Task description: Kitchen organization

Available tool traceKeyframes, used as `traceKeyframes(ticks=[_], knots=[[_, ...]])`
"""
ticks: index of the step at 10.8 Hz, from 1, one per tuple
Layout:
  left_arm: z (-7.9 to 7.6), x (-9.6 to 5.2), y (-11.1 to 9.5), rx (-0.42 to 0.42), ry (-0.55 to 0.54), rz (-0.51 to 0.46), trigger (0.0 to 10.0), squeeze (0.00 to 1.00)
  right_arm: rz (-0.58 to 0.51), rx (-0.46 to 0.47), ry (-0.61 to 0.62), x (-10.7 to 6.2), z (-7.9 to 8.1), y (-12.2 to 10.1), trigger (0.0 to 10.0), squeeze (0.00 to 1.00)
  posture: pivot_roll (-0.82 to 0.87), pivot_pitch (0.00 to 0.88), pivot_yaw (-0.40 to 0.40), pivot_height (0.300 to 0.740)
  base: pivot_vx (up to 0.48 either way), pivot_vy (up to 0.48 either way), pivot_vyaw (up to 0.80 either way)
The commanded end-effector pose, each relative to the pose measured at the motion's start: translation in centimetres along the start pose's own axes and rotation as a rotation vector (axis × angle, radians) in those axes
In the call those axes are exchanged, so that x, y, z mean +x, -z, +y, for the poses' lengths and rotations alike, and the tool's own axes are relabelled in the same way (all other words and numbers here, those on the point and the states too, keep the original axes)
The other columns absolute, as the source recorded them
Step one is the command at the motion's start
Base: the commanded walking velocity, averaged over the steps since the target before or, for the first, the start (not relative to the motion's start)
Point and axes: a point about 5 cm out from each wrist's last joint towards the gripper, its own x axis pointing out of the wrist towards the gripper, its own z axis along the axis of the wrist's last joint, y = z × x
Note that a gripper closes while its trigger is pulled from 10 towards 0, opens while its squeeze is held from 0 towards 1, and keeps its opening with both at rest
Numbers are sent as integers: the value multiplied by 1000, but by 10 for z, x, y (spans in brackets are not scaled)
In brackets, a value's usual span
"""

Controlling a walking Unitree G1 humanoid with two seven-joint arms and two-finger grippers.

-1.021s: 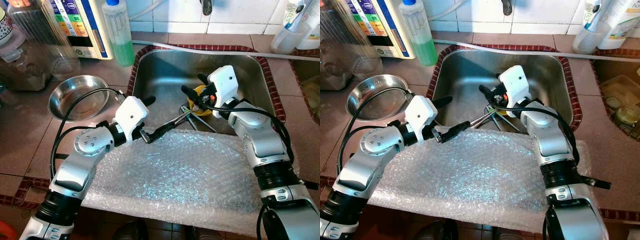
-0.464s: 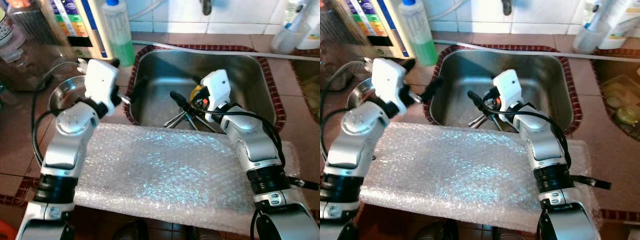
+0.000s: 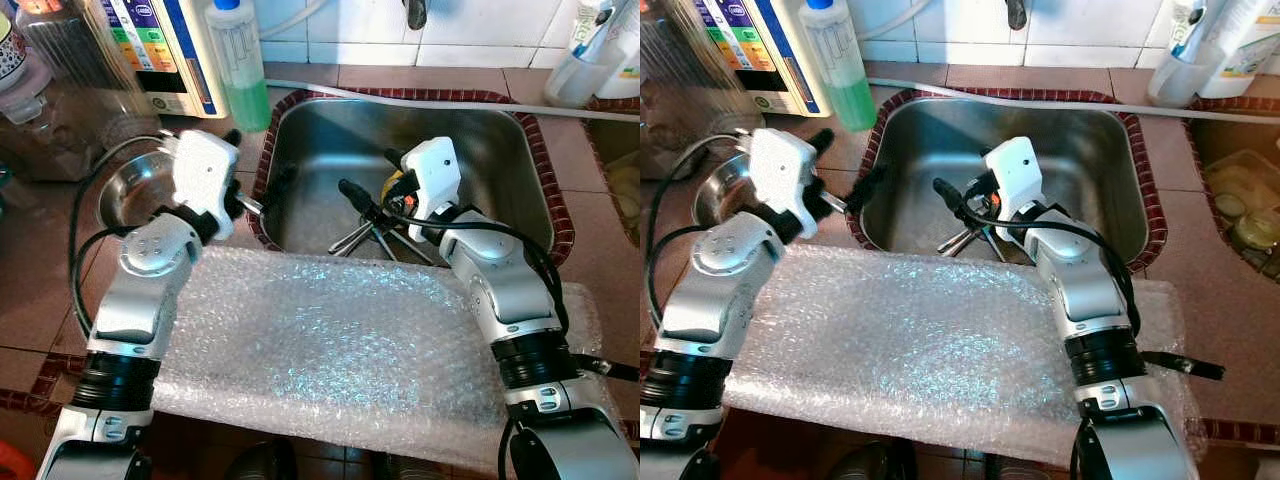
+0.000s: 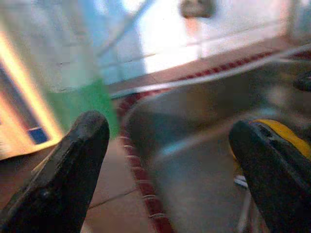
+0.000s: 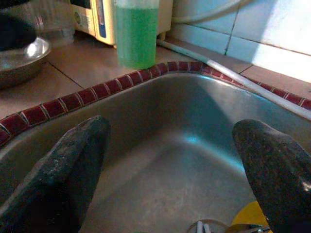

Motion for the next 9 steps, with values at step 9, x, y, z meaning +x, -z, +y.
traceKeyframes(ticks=[9], knots=[[111,-63,36,-71,-660,363,10000,0,-116,58,-198,-6,20,-20,10000,0,-55,257,93,740,0,0,0]])
